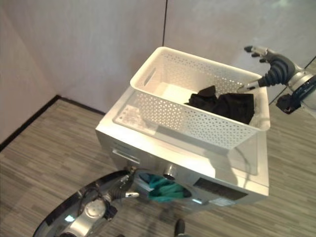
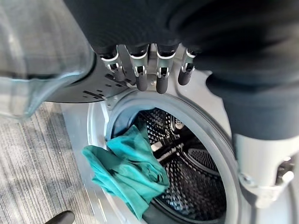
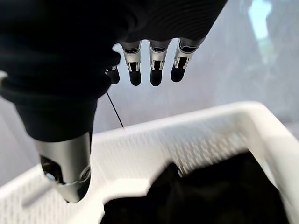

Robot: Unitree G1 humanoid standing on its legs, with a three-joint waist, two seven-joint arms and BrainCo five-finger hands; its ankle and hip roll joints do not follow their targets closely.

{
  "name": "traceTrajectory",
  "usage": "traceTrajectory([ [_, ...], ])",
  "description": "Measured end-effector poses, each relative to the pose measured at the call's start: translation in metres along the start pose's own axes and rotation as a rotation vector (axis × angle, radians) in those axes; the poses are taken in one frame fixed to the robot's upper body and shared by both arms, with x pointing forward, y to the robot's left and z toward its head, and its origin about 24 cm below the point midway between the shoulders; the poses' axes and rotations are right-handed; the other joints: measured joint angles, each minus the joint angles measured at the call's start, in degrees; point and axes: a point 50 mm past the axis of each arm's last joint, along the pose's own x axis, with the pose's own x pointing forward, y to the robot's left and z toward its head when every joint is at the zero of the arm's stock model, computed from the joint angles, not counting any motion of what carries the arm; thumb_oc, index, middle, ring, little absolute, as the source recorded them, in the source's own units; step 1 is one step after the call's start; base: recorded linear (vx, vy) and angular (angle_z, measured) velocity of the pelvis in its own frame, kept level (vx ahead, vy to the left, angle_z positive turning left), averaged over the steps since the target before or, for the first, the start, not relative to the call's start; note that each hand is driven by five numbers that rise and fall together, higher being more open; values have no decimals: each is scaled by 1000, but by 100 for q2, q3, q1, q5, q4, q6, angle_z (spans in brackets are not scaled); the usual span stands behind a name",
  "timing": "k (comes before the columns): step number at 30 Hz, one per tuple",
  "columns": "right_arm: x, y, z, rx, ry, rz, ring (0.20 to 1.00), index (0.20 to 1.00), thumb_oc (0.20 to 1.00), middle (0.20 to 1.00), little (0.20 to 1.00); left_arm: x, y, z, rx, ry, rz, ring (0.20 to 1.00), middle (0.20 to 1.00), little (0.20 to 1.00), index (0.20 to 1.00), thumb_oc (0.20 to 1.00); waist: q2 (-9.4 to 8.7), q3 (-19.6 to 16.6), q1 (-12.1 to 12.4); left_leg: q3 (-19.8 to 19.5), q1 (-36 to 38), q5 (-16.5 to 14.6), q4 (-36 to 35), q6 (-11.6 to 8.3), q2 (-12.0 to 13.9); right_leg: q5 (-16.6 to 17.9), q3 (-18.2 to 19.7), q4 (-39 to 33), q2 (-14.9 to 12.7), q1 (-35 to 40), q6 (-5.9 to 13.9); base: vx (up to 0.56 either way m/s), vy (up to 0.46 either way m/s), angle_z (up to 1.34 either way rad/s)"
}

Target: Grab the laundry basket,head to the washer,open it,put in the laundry and shut it.

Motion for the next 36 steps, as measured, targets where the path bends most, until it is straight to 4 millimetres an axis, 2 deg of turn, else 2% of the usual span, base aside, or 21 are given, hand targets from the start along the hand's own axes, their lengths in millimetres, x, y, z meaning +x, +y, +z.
traceTrajectory([
  [4,1,7,-1,6,6,63,1000,1000,1000,1000,1000,-1,2,-1,1,5,-4,1000,1000,1000,1000,1000,-59,37,-6,2,3,2,-1,-7,65,-18,6,0,68,-1,-30,25,-40,-3],
  [7,7,20,0,-17,16,152,1000,1000,1000,1000,1000,-3,4,-5,3,16,-11,1000,1000,1000,1000,1000,-182,113,-5,14,0,12,-3,-26,142,-36,20,-2,162,-14,-63,46,-61,-5],
  [14,18,15,14,-67,-3,186,1000,1000,1000,1000,1000,-6,6,-9,-30,27,-5,1000,1000,1000,1000,1000,-225,134,18,1,-211,55,-3,-127,268,-23,7,-1,300,-220,-157,31,-40,0],
  [21,22,30,5,-105,48,263,1000,1000,1000,1000,1000,-7,7,-11,-26,32,-6,1000,1000,1000,1000,1000,-231,135,57,-26,-469,106,-3,-210,366,-20,-34,0,384,-431,-205,18,-57,3],
  [24,23,28,-3,-128,91,263,1000,1000,1000,1000,1000,-7,5,-8,-26,20,-15,1000,1000,1000,1000,1000,-230,136,67,-29,-588,133,-3,-251,404,-12,-46,0,422,-555,-234,34,-60,0],
  [36,35,38,-1,-163,87,294,1000,1000,1000,1000,1000,-6,15,12,7,-59,-30,1000,1000,1000,1000,1000,-268,272,89,-32,-887,204,-3,-362,558,20,-33,0,574,-840,-338,8,-39,-1],
])
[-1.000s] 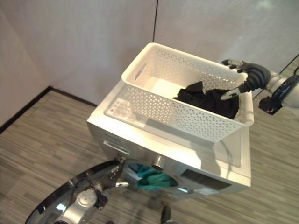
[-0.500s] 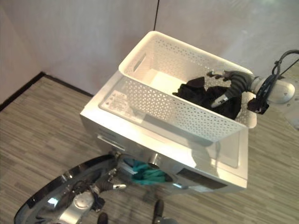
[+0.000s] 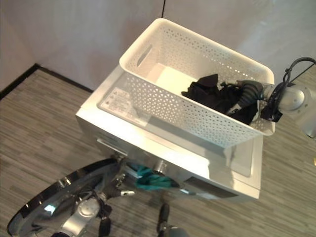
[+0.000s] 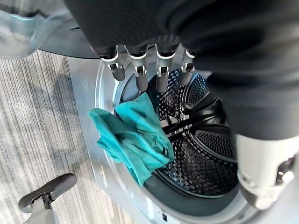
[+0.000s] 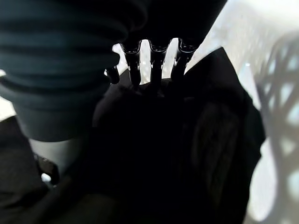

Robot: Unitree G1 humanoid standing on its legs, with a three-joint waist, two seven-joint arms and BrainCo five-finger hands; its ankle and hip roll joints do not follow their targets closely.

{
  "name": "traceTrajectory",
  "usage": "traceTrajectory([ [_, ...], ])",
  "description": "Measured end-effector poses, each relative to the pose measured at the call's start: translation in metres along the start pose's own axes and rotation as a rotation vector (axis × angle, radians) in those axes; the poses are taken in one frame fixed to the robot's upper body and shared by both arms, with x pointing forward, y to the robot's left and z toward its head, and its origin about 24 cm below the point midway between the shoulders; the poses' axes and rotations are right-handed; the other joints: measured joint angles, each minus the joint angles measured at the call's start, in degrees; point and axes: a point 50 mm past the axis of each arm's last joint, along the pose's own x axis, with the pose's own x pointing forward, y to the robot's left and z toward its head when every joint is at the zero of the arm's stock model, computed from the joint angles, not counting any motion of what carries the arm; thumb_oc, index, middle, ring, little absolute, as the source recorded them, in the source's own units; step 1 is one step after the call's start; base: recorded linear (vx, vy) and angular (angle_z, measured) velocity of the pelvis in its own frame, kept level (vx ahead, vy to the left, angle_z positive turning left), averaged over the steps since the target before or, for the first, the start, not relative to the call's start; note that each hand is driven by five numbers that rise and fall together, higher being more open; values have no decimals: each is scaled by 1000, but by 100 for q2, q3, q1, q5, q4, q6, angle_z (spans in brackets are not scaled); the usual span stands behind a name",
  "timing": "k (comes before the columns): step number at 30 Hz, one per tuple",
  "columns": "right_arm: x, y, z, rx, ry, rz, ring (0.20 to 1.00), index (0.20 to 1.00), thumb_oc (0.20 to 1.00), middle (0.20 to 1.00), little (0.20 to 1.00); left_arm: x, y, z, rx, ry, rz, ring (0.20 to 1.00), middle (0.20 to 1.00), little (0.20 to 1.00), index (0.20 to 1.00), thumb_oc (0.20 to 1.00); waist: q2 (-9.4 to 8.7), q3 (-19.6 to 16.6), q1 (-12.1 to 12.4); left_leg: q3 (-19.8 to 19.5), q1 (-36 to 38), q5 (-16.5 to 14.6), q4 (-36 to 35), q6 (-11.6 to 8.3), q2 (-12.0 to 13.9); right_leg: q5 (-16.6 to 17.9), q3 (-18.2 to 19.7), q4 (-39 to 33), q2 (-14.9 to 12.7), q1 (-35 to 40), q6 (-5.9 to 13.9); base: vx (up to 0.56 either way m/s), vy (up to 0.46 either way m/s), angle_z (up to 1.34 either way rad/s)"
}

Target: Grab the laundry basket,head to the washer,open it,put in the laundry and shut it.

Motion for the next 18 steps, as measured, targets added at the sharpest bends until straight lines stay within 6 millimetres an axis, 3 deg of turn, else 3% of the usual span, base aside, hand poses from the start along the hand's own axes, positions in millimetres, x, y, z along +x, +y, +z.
traceTrajectory([
  [3,10,2,7,-47,-2,17,1000,1000,1000,1000,1000,2,1,11,-34,-51,-5,1000,1000,1000,1000,1000,8,140,89,-37,-180,44,1,-55,45,14,-29,0,32,-147,-19,-21,-17,8],
  [6,9,-17,16,-85,-10,-30,1000,1000,1000,1000,1000,4,0,16,-36,-79,-11,1000,1000,1000,1000,1000,74,269,89,-171,-416,119,10,-76,58,45,-161,1,31,-302,-60,-50,-35,17],
  [15,6,-30,21,-69,-25,-67,1000,1000,1000,1000,1000,4,2,17,-34,-86,-4,1000,1000,1000,1000,1000,123,318,106,-306,-689,177,18,-98,56,52,-283,0,31,-476,-69,-17,-14,7],
  [16,6,-30,21,-70,-26,-66,598,598,598,598,598,4,2,18,-34,-87,-4,1000,1000,1000,1000,1000,124,319,106,-307,-689,177,17,-99,56,52,-283,0,25,-476,-69,0,0,0],
  [17,6,-30,21,-70,-25,-63,598,598,598,598,598,4,2,17,-34,-87,-4,1000,1000,1000,1000,1000,124,319,107,-307,-689,178,17,-99,56,52,-283,0,24,-476,-69,0,0,0],
  [18,4,-31,21,-66,-28,-56,200,200,200,200,200,4,2,17,-34,-87,-4,1000,1000,1000,1000,1000,124,319,108,-308,-688,179,17,-100,56,53,-285,1,16,-474,-70,0,0,0],
])
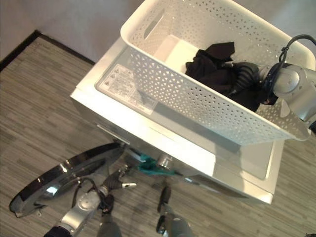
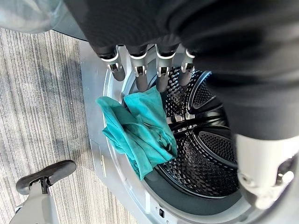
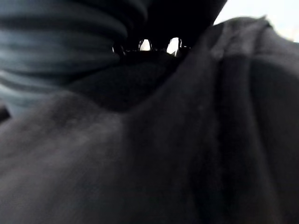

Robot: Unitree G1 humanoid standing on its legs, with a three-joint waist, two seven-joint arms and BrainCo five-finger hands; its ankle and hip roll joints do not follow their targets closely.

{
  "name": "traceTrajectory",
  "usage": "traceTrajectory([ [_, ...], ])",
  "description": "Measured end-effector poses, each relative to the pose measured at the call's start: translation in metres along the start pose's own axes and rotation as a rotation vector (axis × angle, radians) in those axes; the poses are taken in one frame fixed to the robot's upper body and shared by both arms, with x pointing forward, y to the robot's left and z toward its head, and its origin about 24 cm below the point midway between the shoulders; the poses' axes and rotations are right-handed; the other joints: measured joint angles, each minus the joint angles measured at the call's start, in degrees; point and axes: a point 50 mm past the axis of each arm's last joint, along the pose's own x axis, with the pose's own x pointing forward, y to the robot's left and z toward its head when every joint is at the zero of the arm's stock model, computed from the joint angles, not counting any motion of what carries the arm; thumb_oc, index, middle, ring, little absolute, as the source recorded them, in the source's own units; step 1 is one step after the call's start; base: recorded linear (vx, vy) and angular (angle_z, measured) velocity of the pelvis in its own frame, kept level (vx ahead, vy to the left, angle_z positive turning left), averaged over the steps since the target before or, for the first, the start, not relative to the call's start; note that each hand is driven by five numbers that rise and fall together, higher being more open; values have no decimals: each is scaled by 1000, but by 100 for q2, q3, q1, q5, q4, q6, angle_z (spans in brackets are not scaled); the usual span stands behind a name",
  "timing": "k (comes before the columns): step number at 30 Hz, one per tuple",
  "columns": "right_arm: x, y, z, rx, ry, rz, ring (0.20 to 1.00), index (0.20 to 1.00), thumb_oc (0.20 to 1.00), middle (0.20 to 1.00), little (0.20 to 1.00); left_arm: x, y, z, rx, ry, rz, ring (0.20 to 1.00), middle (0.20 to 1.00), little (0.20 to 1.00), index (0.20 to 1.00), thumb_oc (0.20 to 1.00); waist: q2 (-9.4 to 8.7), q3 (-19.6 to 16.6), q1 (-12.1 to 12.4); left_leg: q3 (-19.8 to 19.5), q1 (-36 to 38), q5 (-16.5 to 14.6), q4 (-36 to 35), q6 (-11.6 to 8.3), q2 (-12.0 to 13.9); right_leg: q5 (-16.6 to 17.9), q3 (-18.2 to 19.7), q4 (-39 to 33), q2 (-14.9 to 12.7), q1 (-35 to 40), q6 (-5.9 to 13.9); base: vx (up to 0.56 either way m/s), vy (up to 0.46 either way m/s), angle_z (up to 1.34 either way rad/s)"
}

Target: Grab the laundry basket,head to the washer,open it,put in the laundry and shut it.

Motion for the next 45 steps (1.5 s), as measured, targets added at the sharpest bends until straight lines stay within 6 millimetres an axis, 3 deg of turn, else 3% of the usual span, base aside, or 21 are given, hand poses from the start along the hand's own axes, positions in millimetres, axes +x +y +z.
traceTrajectory([
  [8,-4,-7,-9,87,4,-50,200,200,200,200,200,3,3,7,8,-23,5,1000,1000,1000,1000,1000,9,-2,130,-18,19,33,4,-8,-16,27,-16,1,-31,26,-29,-3,20,1],
  [12,-2,3,-17,151,8,-78,200,200,200,200,200,3,2,7,-18,-26,7,1000,1000,1000,1000,1000,43,4,146,-21,125,38,1,1,-64,29,-21,1,-76,136,-27,24,42,2],
  [19,-7,-3,-27,339,-29,-213,200,200,200,200,200,2,5,4,-39,-24,24,1000,1000,1000,1000,1000,116,-14,138,17,536,16,-12,44,-137,15,4,1,-140,532,-6,39,41,0],
  [30,-48,-56,-17,488,-218,-665,200,200,200,200,200,-11,3,-15,-112,26,74,1000,1000,1000,1000,1000,301,-233,123,99,1203,-111,-18,239,-341,-15,141,-1,-302,1151,129,-17,117,-3],
  [36,-56,-56,-31,468,-148,-817,200,200,200,200,200,-10,3,-16,-105,30,81,1000,1000,1000,1000,1000,298,-348,100,173,1342,-171,82,322,-520,30,197,2,-480,1278,211,-110,202,-2],
  [39,-65,-53,-39,506,-137,-941,200,200,200,200,200,-8,0,-14,-98,26,83,1000,1000,1000,1000,1000,277,-343,90,211,1375,-309,345,472,-793,85,296,4,-729,1404,317,-183,265,-4],
  [42,-65,-39,-35,519,-163,-975,200,200,200,200,200,-7,-3,-15,-81,33,78,1000,1000,1000,1000,1000,205,-308,84,414,1337,-528,670,617,-1017,153,515,4,-944,1431,430,-146,189,-27],
  [45,-79,-9,-33,547,-195,-1018,200,200,200,200,200,-2,-2,-19,-53,64,80,1000,1000,1000,1000,1000,58,-219,-187,500,1161,-752,1116,886,-1270,242,718,268,-1228,1285,490,-204,190,-13],
])
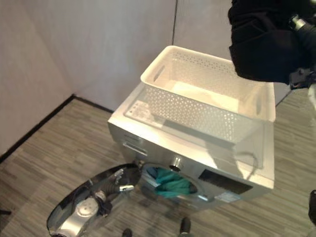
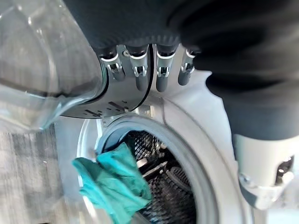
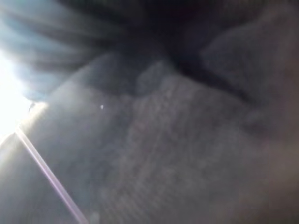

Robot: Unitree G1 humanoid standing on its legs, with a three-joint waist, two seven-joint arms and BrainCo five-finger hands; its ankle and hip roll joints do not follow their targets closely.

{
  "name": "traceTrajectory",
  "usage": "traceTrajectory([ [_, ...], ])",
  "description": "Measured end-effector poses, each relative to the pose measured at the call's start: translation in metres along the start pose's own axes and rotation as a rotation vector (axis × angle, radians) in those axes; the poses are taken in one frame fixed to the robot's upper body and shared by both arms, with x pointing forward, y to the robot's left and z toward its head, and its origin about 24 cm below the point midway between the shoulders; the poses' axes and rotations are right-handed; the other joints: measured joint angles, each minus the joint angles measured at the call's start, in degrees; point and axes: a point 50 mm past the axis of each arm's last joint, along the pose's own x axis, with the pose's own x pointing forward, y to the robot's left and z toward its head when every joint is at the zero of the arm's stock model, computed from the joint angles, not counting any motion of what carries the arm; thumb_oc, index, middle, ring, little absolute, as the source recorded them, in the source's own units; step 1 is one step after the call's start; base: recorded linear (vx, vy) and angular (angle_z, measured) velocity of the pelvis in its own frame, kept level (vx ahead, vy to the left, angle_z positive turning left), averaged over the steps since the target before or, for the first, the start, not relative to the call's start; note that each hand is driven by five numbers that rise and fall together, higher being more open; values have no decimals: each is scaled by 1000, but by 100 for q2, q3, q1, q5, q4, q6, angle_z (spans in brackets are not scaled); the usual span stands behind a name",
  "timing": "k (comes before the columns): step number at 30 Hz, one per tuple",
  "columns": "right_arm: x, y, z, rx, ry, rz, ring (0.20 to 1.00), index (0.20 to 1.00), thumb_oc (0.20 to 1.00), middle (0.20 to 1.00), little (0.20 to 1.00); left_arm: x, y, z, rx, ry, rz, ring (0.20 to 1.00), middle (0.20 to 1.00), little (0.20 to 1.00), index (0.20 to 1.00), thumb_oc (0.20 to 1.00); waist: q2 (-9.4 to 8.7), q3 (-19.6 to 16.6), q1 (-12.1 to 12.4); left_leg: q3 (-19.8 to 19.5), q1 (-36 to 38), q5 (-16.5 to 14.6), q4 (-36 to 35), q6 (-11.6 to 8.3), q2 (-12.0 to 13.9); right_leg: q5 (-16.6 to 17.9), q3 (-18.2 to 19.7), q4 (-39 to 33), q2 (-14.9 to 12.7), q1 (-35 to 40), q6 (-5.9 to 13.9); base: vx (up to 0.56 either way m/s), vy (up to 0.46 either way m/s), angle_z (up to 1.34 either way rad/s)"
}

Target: Grab the laundry basket,head to the washer,open it,put in the laundry and shut it.

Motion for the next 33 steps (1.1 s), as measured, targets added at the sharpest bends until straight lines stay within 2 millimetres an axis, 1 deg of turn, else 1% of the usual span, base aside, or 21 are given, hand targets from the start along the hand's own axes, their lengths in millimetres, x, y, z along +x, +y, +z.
traceTrajectory([
  [2,-17,10,-6,0,12,17,200,200,200,200,200,-1,3,-4,2,17,12,1000,1000,1000,1000,1000,-21,72,-67,213,54,-124,97,22,43,208,109,125,10,-136,-101,-227,144,-56],
  [3,-33,14,-9,-6,19,22,200,200,200,200,200,-2,8,-4,10,20,29,1000,1000,1000,1000,1000,-6,115,-98,459,-43,-191,264,183,32,667,68,72,107,-294,-166,-306,154,-110],
  [4,-49,15,-7,26,9,-23,200,200,200,200,200,-1,14,-2,8,12,56,1000,1000,1000,1000,1000,117,204,-54,628,-103,-188,258,230,213,1289,85,-135,255,-435,-178,-233,89,-99],
  [5,-54,18,-7,38,9,-34,200,200,200,200,200,-2,18,-2,7,15,80,1000,1000,1000,1000,1000,216,275,-116,726,-121,-139,223,218,328,965,75,299,275,-608,-146,-209,52,-62],
  [6,-62,21,-10,14,24,-21,200,200,200,200,200,-1,20,-3,-8,19,105,1000,1000,1000,1000,1000,386,305,-219,746,-169,-37,199,215,430,-48,49,1290,349,-766,-239,-178,8,-46],
  [7,-69,22,-10,-5,28,-9,200,200,200,200,200,-2,23,-2,-15,14,123,1000,1000,1000,1000,1000,445,318,-155,886,-47,91,63,233,461,-721,80,2317,353,-792,-161,-215,-14,-40],
  [8,-75,24,-4,-6,6,-5,200,200,200,200,200,-3,25,-4,-20,18,134,1000,1000,1000,1000,1000,469,312,-136,922,-41,116,28,213,483,-1149,80,2796,349,-676,-121,-141,-79,-46],
  [10,-78,28,7,6,-48,12,200,200,200,200,200,-4,27,-5,-25,22,153,1000,1000,1000,1000,1000,441,310,-87,1040,-53,182,-36,164,471,-1416,64,2296,379,-145,-8,-148,-136,-37],
  [11,-79,29,12,16,-70,17,200,200,200,200,200,-4,26,-5,-27,22,153,1000,1000,1000,1000,1000,409,301,-16,1118,-52,196,-50,154,472,-1446,91,1789,438,88,7,-115,-114,-34],
  [15,-83,35,12,49,-77,25,200,200,200,200,200,-3,18,-6,-58,20,149,1000,1000,1000,1000,1000,398,278,95,1132,83,466,-348,118,506,-1580,141,1080,628,443,20,-252,-234,-14],
  [16,-83,38,12,57,-76,36,200,200,200,200,200,-3,19,-6,-66,18,168,1000,1000,1000,1000,1000,327,248,164,1196,41,480,-324,100,458,-1636,334,924,675,425,-75,-208,-223,-27],
  [17,-82,40,12,61,-77,44,200,200,200,200,200,-3,19,-6,-72,19,174,1000,1000,1000,1000,1000,321,238,201,1233,23,515,-328,134,533,-1687,401,846,707,435,-106,-415,-431,-32],
  [18,-84,48,10,74,-65,71,200,200,200,200,200,-4,19,-6,-104,15,201,1000,1000,1000,1000,1000,349,194,283,1233,-93,526,-194,112,640,-1606,482,689,853,412,-222,-320,-321,-33],
  [19,-85,51,9,79,-59,91,200,200,200,200,200,-4,18,-7,-106,17,205,1000,1000,1000,1000,1000,347,162,327,1204,-99,579,-204,191,761,-1580,520,618,993,410,-263,-399,-432,-24],
  [20,-86,54,7,98,-51,97,200,200,200,200,200,-4,21,-6,-106,13,221,1000,1000,1000,1000,1000,314,114,385,1236,-310,568,62,186,868,-1602,541,561,1046,319,-390,-184,-234,-26],
  [22,-87,59,6,110,-45,113,200,200,200,200,200,-5,21,-6,-109,12,238,1000,1000,1000,1000,1000,310,58,465,1196,-382,590,58,193,1024,-1509,538,508,1223,294,-431,-245,-263,-5],
  [23,-88,60,5,113,-40,117,200,200,200,200,200,-5,18,-6,-112,10,238,1000,1000,1000,1000,1000,300,42,453,1104,-425,695,26,121,1081,-1433,474,395,1364,348,-489,-295,-278,26],
  [27,-89,57,2,120,-23,106,200,200,200,200,200,-3,13,1,-124,-17,241,1000,1000,1000,1000,1000,308,57,439,649,-636,1213,-161,-205,1138,-1230,26,64,1544,461,-694,-315,-156,53],
  [28,-89,60,3,139,-26,121,200,200,200,200,200,-4,16,8,-121,-50,261,1000,1000,1000,1000,1000,275,63,463,362,-630,1412,-304,-230,1099,-1233,-21,72,1491,435,-741,-235,-78,33],
  [30,-88,66,5,174,-30,152,200,200,200,200,200,-5,19,24,-115,-122,269,1000,1000,1000,1000,1000,279,73,466,131,-645,1588,-305,-329,1034,-1264,-70,17,1433,478,-734,-99,-17,15],
  [33,-90,73,5,204,-23,197,200,200,200,200,200,-8,21,51,-102,-242,274,1000,1000,1000,1000,1000,309,68,399,119,-514,1612,-330,-369,944,-1293,-32,5,1355,572,-679,-46,-3,-2],
])
